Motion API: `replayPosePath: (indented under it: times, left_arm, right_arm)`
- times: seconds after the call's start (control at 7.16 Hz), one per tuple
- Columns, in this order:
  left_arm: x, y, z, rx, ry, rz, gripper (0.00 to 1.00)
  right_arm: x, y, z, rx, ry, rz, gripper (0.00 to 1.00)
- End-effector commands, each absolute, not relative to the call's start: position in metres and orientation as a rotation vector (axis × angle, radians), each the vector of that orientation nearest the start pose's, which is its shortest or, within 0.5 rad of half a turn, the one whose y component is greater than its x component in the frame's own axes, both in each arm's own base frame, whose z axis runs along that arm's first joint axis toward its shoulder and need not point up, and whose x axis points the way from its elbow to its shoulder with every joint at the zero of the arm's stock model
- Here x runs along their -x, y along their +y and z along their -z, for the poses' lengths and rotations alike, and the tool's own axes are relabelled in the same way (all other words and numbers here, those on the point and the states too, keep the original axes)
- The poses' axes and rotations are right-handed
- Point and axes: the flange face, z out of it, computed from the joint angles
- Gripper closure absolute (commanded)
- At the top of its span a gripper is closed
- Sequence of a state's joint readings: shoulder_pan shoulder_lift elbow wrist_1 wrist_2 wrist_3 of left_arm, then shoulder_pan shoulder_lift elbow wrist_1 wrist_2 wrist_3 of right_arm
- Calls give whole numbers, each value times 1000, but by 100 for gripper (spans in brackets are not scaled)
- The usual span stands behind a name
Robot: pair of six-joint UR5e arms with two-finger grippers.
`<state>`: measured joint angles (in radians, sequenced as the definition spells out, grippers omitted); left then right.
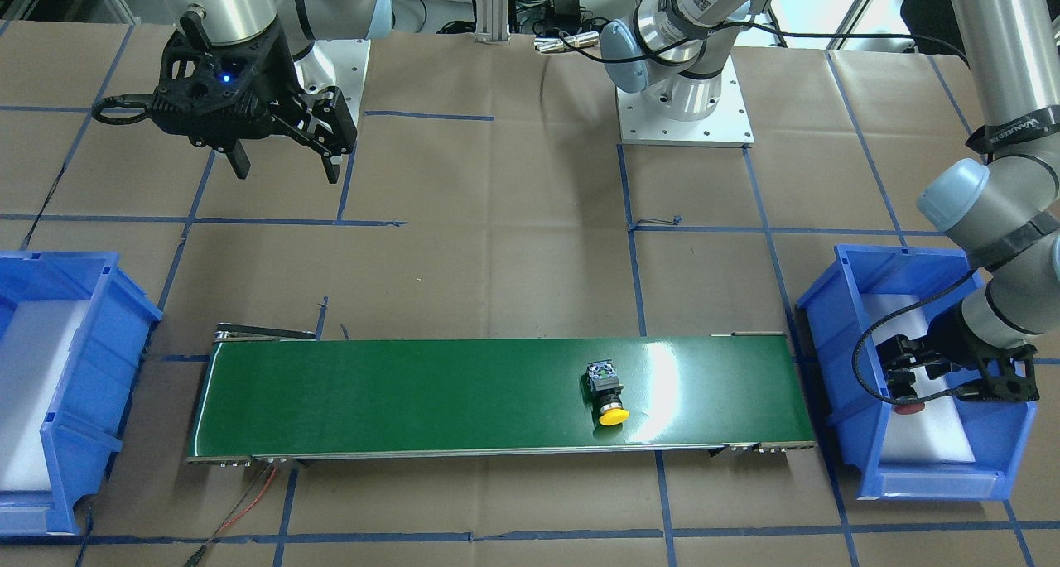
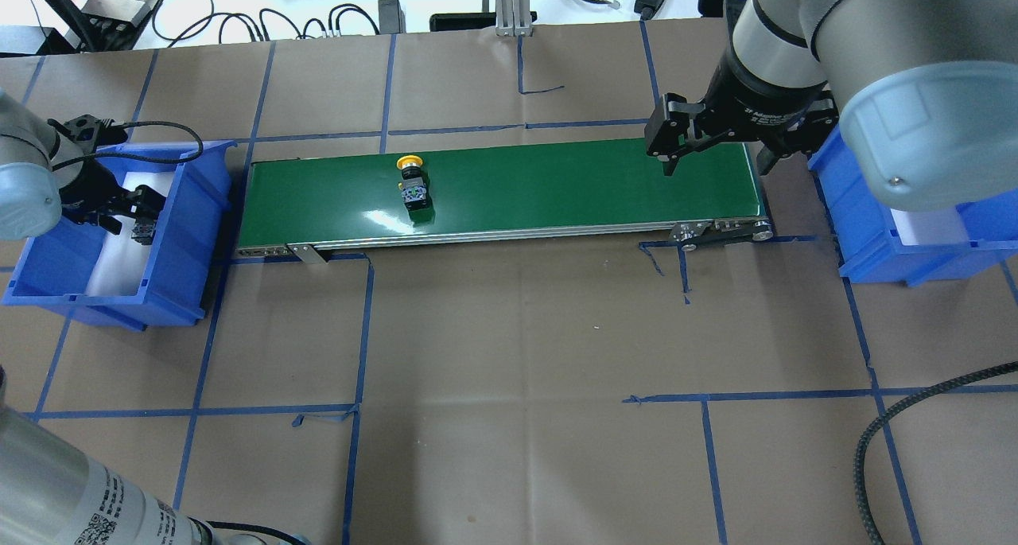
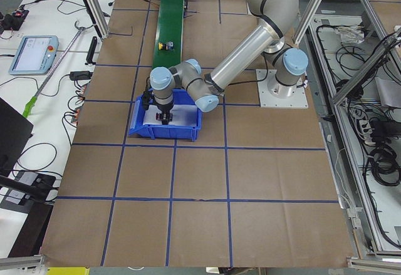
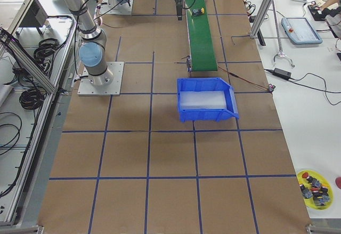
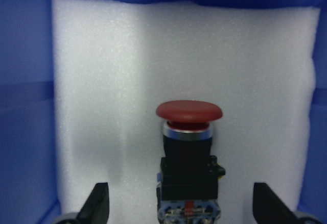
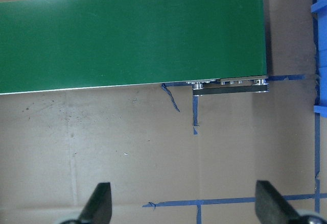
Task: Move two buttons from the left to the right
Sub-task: 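Return the left gripper to the bin and grasp the red-capped button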
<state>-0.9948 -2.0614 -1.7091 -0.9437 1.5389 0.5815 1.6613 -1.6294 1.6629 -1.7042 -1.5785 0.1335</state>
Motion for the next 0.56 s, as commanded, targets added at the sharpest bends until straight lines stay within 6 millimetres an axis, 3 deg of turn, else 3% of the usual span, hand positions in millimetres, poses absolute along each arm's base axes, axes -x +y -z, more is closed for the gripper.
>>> replayPosePath:
  times: [0.0, 0.28, 0.42]
  left_arm:
    - [-221, -593, -206, -12, 3173, 27, 8]
    - [-218, -596, -208, -34, 3168, 33, 63]
    - [-213, -598, -209, -51, 3163, 31, 83]
  right_arm:
    - [-175, -462, -484, -68, 3133, 157, 0]
    - [-175, -463, -485, -68, 3133, 159, 0]
    - [-175, -463, -485, -68, 3133, 161, 0]
